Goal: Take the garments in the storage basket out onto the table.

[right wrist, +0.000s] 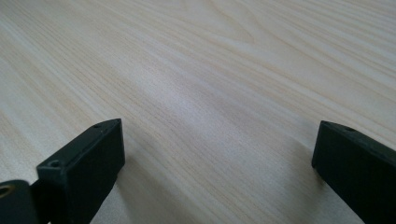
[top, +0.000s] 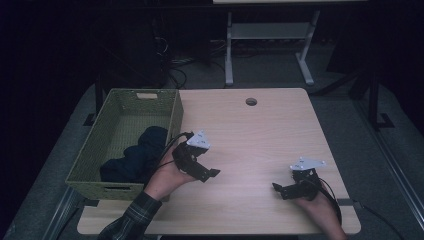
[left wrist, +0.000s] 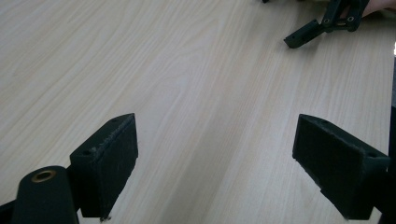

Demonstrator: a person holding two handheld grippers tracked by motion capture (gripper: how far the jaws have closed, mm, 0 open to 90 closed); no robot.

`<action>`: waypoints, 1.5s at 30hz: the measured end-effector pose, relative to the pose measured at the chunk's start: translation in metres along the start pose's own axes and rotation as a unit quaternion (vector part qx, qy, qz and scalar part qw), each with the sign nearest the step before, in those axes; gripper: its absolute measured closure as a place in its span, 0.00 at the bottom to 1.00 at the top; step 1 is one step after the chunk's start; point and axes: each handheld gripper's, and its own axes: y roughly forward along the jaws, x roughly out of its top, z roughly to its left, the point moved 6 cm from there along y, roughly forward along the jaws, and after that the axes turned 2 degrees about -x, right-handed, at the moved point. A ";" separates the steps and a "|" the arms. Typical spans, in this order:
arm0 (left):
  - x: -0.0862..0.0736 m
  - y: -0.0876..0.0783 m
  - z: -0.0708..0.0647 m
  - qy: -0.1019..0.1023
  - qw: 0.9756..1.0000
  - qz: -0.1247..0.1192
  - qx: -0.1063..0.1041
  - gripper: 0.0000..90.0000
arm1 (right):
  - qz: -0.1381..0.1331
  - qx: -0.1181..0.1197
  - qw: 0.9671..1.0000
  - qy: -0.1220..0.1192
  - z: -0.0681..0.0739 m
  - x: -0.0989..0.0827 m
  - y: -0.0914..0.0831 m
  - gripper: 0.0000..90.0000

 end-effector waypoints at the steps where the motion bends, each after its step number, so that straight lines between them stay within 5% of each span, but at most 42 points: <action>1: 0.000 0.000 0.000 0.000 1.000 0.000 0.000 0.15 | 0.000 0.000 1.000 0.000 0.000 0.000 0.000 0.02; 18: 0.000 -0.018 0.011 0.000 1.000 0.025 0.008 0.15 | 0.000 0.000 1.000 0.001 0.000 0.000 0.000 0.02; 45: -0.009 -0.055 0.028 -0.020 0.999 0.033 0.036 0.16 | 0.000 0.000 1.000 0.001 0.000 0.000 0.000 0.02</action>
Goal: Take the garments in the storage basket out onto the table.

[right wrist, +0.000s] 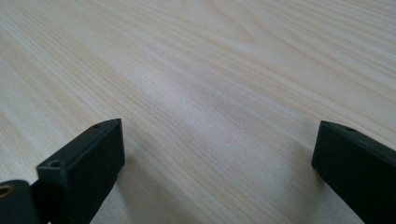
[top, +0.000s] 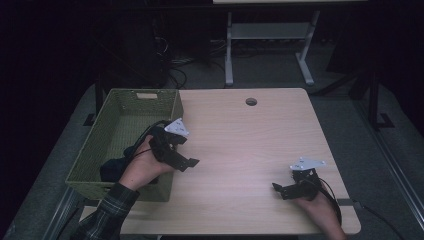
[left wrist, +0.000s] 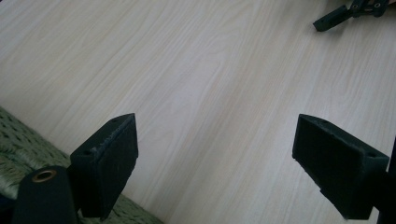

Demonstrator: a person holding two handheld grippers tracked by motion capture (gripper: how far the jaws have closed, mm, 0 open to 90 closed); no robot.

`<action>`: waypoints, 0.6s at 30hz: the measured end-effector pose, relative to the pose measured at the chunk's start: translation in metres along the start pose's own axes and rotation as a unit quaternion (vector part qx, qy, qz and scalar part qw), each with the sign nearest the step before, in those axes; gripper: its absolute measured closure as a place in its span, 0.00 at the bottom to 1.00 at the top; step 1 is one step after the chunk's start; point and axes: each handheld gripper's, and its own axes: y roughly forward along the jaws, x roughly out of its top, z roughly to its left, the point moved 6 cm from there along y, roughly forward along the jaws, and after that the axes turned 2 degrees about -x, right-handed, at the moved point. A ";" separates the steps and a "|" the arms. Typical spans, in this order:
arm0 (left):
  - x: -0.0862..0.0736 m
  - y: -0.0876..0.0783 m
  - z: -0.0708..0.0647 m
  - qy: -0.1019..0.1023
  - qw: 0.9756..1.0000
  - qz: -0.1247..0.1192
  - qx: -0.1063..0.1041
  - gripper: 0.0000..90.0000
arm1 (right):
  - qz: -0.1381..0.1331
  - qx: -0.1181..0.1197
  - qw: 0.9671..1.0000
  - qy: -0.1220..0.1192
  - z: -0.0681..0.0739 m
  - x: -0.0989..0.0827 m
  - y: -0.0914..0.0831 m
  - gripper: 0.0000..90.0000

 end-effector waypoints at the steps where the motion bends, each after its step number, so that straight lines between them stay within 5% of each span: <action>1: 0.000 0.000 0.000 0.000 1.000 0.000 0.000 0.16 | 0.001 0.000 1.000 0.001 0.000 0.000 0.000 0.02; 18: -0.007 -0.016 0.011 -0.006 1.000 0.003 0.021 0.16 | 0.000 0.000 1.000 0.000 0.000 0.000 0.000 0.02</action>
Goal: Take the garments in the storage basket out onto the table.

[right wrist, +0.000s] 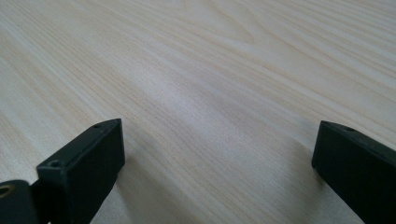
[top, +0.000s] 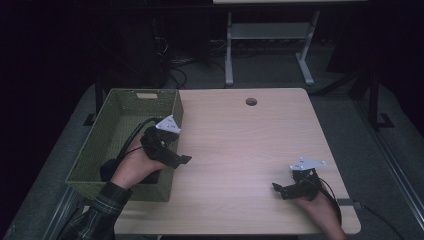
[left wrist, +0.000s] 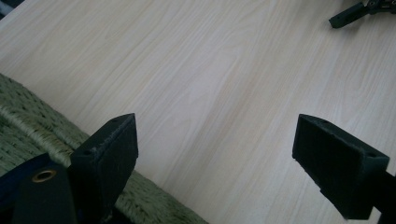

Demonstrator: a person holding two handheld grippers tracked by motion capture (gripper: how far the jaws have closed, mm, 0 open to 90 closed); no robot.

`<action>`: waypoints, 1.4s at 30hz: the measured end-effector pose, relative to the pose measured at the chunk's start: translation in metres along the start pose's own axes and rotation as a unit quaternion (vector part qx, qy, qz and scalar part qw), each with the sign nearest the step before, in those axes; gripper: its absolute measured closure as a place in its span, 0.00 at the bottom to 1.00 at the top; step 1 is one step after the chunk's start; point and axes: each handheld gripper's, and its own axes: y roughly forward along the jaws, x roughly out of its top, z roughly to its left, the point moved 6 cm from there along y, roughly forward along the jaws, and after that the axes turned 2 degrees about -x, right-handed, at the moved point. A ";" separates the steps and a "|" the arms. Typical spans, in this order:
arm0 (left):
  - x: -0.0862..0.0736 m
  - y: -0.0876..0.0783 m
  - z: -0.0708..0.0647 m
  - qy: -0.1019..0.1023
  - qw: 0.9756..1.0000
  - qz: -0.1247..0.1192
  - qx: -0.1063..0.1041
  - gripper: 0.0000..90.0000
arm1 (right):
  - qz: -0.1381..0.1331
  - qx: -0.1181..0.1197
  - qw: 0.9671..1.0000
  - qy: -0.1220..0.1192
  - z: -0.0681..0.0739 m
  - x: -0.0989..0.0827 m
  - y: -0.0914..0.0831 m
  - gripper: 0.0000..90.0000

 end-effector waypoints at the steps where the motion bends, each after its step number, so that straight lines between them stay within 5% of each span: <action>1: -0.001 -0.002 0.002 -0.002 1.000 -0.001 0.003 0.16 | 0.001 0.000 1.000 0.002 0.000 0.000 0.000 0.02; 23: -0.019 -0.023 0.023 -0.030 0.999 0.004 0.030 0.16 | 0.000 0.000 1.000 0.000 0.000 0.000 0.000 0.02; 42: -0.043 -0.043 0.049 -0.064 0.996 0.016 0.060 0.16 | 0.000 0.000 1.000 0.000 0.000 0.000 0.000 0.02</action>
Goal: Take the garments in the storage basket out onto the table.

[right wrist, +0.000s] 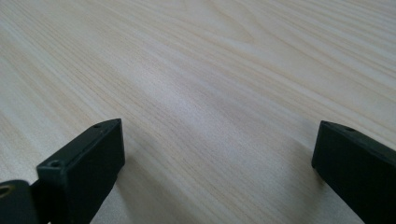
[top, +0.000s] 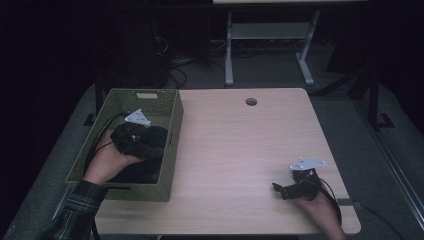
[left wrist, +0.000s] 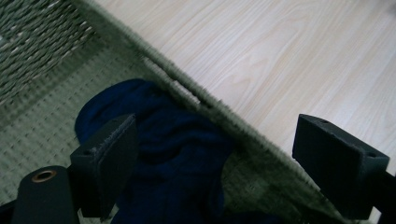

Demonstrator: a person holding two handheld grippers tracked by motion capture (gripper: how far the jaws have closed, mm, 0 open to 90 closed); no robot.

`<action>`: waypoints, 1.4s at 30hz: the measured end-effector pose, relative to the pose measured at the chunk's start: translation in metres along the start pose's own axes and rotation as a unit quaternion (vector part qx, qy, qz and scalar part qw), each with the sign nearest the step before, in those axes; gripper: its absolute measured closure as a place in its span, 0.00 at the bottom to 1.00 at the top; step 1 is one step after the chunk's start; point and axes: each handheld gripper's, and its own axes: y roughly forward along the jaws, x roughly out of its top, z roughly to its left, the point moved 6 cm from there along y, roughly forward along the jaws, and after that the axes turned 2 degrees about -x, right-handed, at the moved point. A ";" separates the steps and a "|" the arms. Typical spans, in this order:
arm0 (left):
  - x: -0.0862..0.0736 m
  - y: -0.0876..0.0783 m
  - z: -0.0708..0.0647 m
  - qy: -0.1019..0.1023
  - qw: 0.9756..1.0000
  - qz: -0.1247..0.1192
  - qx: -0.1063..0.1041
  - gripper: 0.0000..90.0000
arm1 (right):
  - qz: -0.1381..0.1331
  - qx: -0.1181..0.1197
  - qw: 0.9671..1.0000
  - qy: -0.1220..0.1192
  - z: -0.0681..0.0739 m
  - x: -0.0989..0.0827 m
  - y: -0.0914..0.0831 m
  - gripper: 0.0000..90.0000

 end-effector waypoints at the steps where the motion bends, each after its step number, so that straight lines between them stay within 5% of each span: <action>1: -0.001 -0.001 0.002 0.002 1.000 0.003 0.002 0.16 | 0.000 0.000 1.000 0.000 0.000 0.000 0.000 0.02; 17: -0.027 -0.004 0.020 -0.014 0.999 0.029 0.022 0.15 | 0.000 0.000 1.000 0.000 0.000 0.000 0.000 0.02; 42: -0.059 0.038 0.027 -0.022 0.994 0.106 0.008 0.15 | 0.000 0.000 1.000 0.000 0.000 0.000 0.000 0.02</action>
